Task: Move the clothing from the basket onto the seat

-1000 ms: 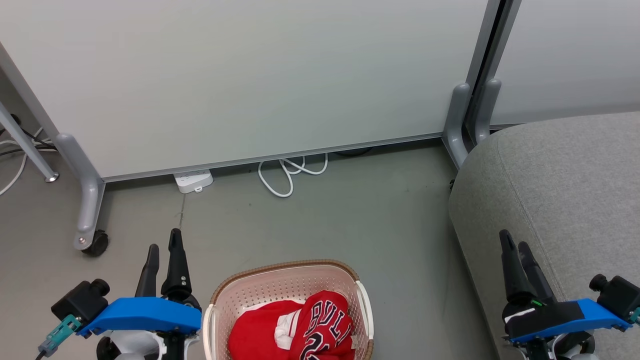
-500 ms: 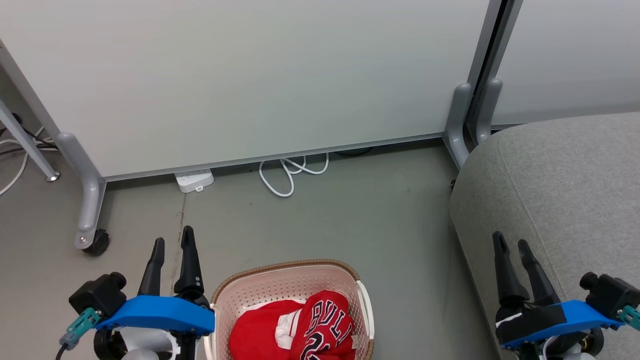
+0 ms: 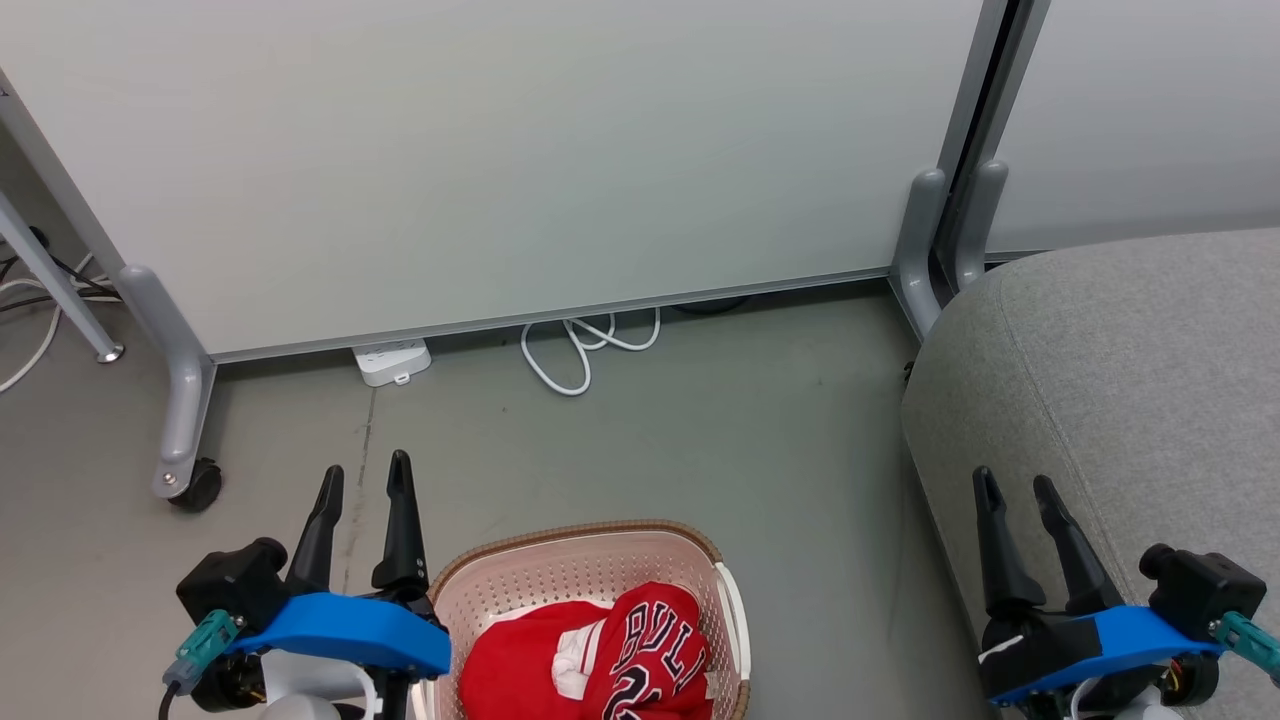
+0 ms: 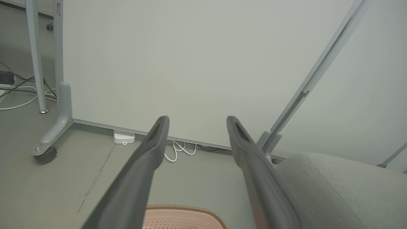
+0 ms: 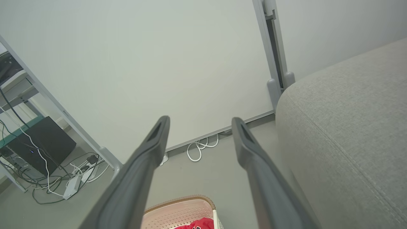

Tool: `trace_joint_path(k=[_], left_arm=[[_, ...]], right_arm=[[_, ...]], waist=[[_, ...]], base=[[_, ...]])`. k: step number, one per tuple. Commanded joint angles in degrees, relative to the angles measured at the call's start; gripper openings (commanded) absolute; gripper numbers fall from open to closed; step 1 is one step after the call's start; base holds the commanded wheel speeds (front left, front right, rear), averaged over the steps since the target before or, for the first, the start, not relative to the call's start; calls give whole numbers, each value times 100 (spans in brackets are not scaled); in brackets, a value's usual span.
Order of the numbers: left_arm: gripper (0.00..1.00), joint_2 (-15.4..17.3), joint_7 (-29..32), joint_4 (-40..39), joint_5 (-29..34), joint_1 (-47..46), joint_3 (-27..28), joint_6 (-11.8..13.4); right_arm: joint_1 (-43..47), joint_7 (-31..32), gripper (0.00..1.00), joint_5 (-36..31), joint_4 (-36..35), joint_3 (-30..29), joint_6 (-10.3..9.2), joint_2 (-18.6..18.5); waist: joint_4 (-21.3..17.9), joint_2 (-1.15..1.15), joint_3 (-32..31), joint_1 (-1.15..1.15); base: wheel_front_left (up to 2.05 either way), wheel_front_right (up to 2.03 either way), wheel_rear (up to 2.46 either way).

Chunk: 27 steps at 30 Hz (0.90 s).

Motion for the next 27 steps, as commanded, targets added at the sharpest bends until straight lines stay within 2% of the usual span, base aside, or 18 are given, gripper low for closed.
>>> trace_joint_path(k=[1, 27], left_arm=[[100, 39, -40, -25, 130, -112, -24, -21], [100, 43, -372, 166, 1413, -113, -185, -69]], right_arm=[[-111, -41, 100, -141, -29, 7, 10, -46], [-78, -374, 100, -1477, 52, 95, 13, -52]], waist=[[1, 0, -1, 0], [30, 0, 6, 0]], base=[[0, 0, 0], [0, 0, 0]])
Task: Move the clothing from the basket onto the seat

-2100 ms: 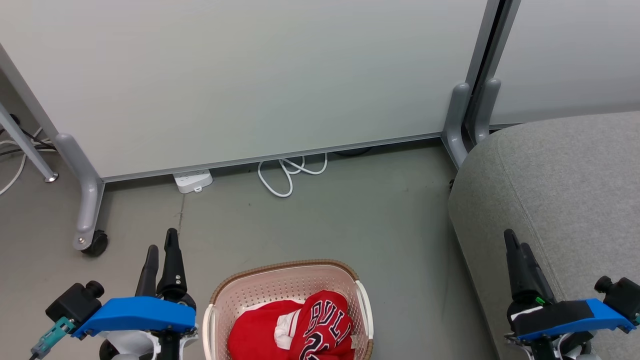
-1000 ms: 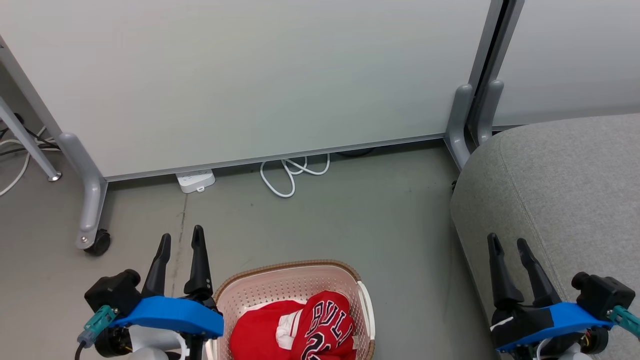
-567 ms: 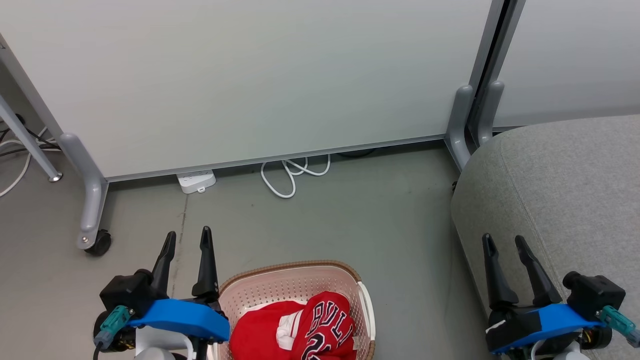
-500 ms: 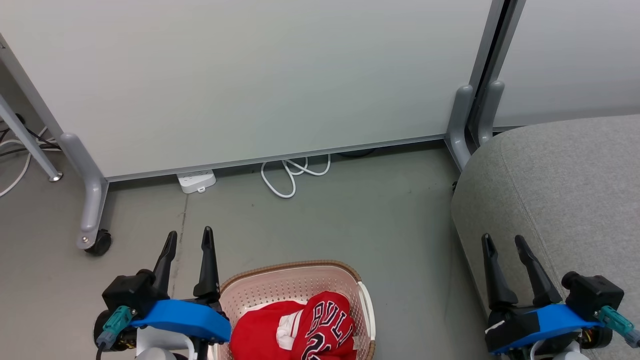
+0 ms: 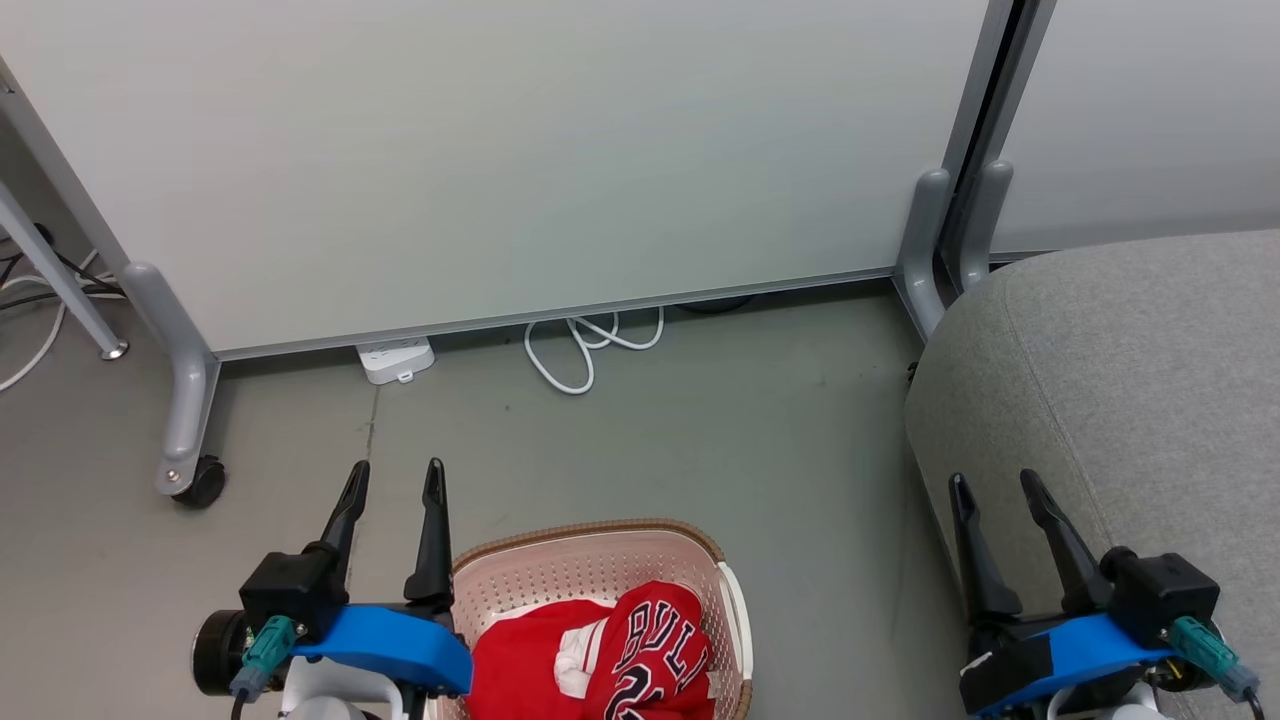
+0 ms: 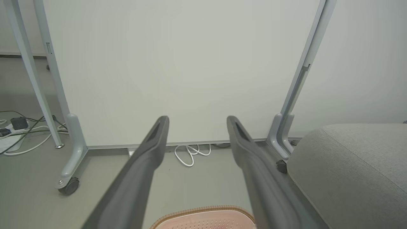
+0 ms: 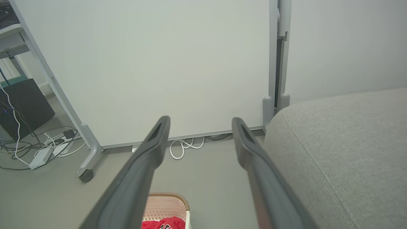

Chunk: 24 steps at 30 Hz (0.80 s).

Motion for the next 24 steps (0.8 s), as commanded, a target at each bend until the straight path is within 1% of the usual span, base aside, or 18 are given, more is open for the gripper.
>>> trace_joint_path(k=[1, 17, 24], left_arm=[[100, 26, -66, 19, 150, -97, -24, -19], [100, 28, -228, 321, 724, -130, -132, -1], [100, 27, -253, 407, 776, -137, -136, -13]], right_arm=[[-64, -70, 100, -167, 24, 16, 12, -42], [-102, -234, 100, -883, 272, 44, 9, -43], [-121, -256, 100, -939, 361, 39, 9, -43]], waist=[[1, 0, -2, 0], [13, 0, 2, 0], [14, 0, 3, 0]], base=[[0, 0, 0], [0, 0, 0], [0, 0, 0]])
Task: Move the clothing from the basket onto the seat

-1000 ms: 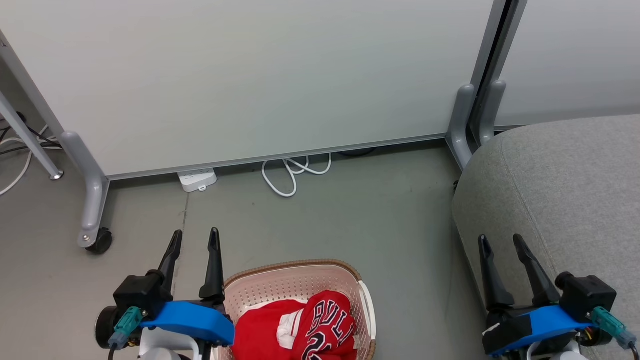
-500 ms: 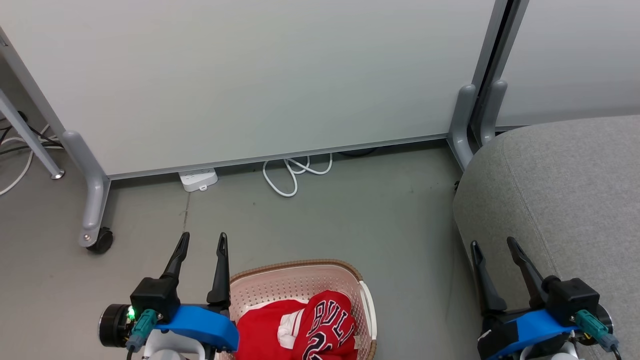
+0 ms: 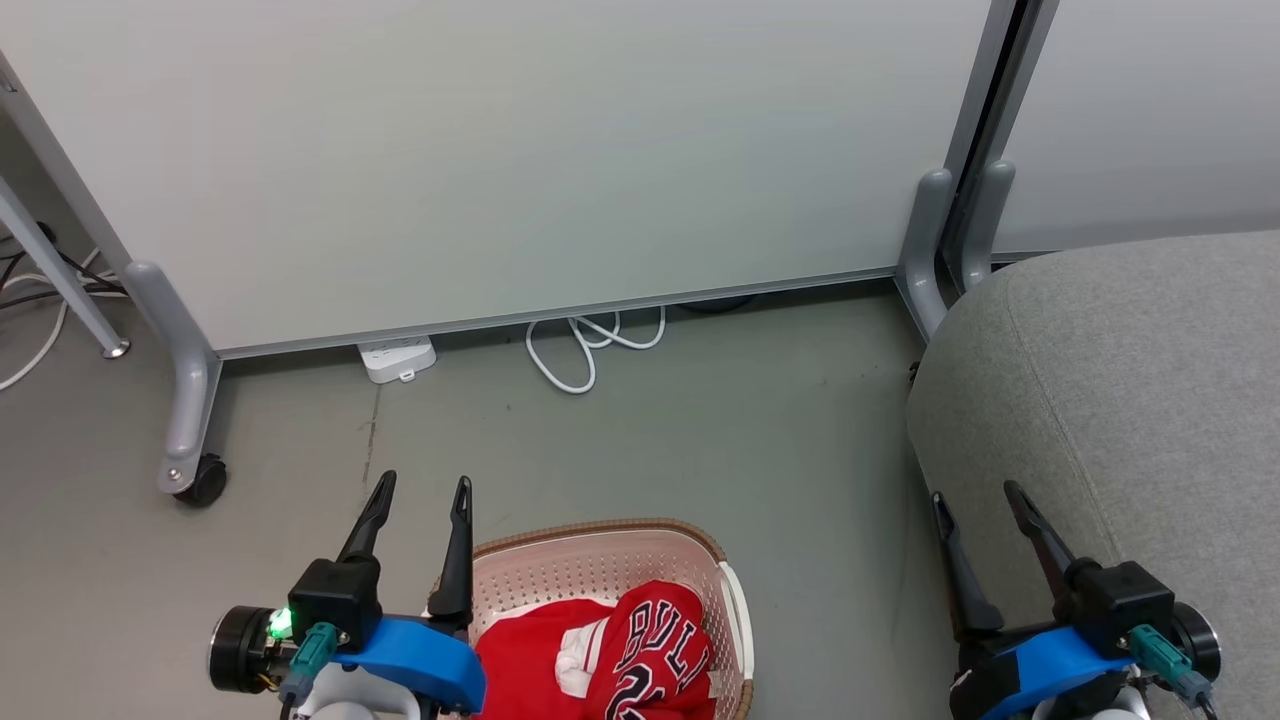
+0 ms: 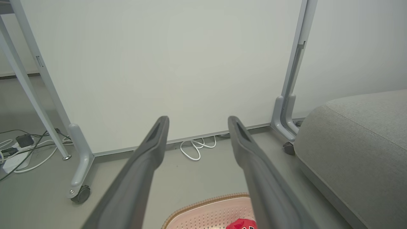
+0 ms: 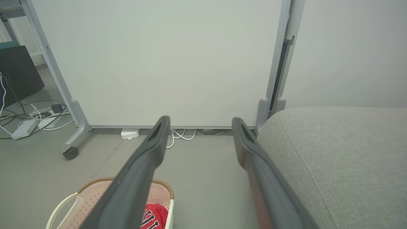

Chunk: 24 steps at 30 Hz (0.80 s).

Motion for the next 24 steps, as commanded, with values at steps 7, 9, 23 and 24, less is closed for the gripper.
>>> trace_joint_path(k=[7, 9, 23, 24], left_arm=[[100, 16, -29, 53, -28, -48, -1, -11], [100, 16, -30, 59, -31, -42, 1, -13], [100, 13, -29, 321, 38, -332, -215, -135], [100, 13, -29, 366, 54, -400, -259, -149]], right_arm=[[-64, -25, 100, 6, 57, -10, 3, -34], [-59, -25, 100, 13, 64, -6, 3, -34], [-192, -24, 100, 17, 21, 58, 3, -33], [-224, -24, 100, 3, 7, 73, 3, -33]], waist=[[3, 0, 4, 0], [3, 0, 4, 0], [-189, 0, 308, 0], [-226, 0, 391, 0]], base=[[0, 0, 0], [0, 0, 0], [0, 0, 0], [0, 0, 0]])
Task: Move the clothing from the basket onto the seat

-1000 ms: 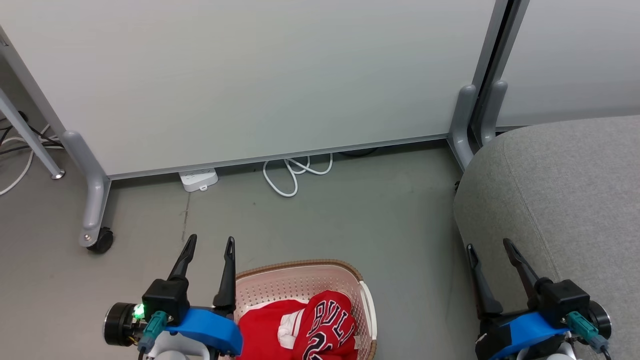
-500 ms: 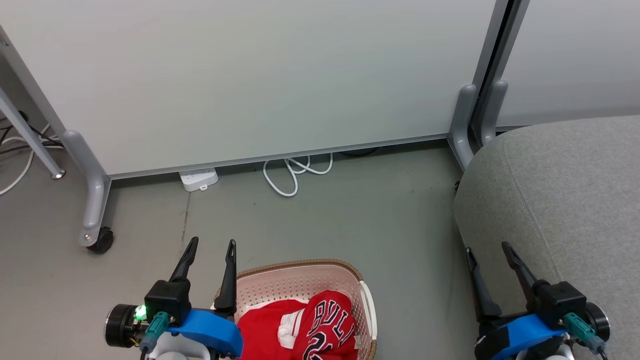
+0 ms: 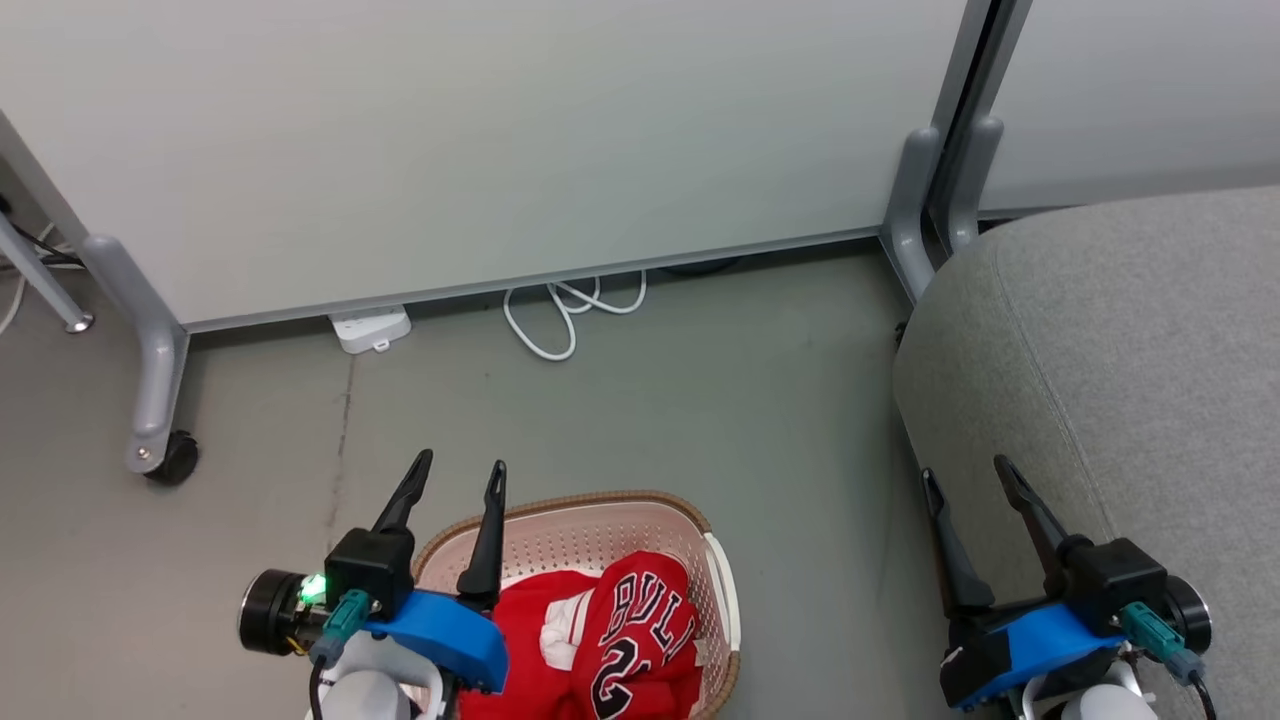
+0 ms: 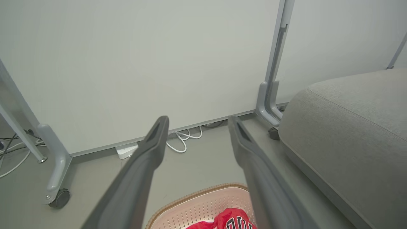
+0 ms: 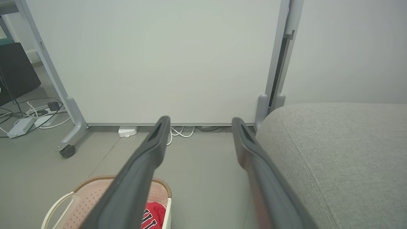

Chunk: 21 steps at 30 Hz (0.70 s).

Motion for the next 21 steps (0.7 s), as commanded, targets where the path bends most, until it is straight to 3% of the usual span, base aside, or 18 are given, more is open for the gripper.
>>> trace_joint_path(k=[1, 10, 21], left_arm=[[100, 10, -28, 24, 36, -116, -29, -21], [100, 206, -26, 960, 166, -1016, -530, -104], [100, 555, -28, 2391, -129, -2052, -1657, -94]], right_arm=[[-71, -21, 100, -20, -23, 17, 3, -32], [-718, -22, 100, -85, -178, 224, 3, -29], [-1401, -21, 100, -75, -395, 374, 3, -25]], waist=[[-106, 0, 176, 0], [-636, 0, 1214, 0], [-1065, 0, 2431, 0]], base=[[0, 0, 0], [0, 0, 0], [0, 0, 0]])
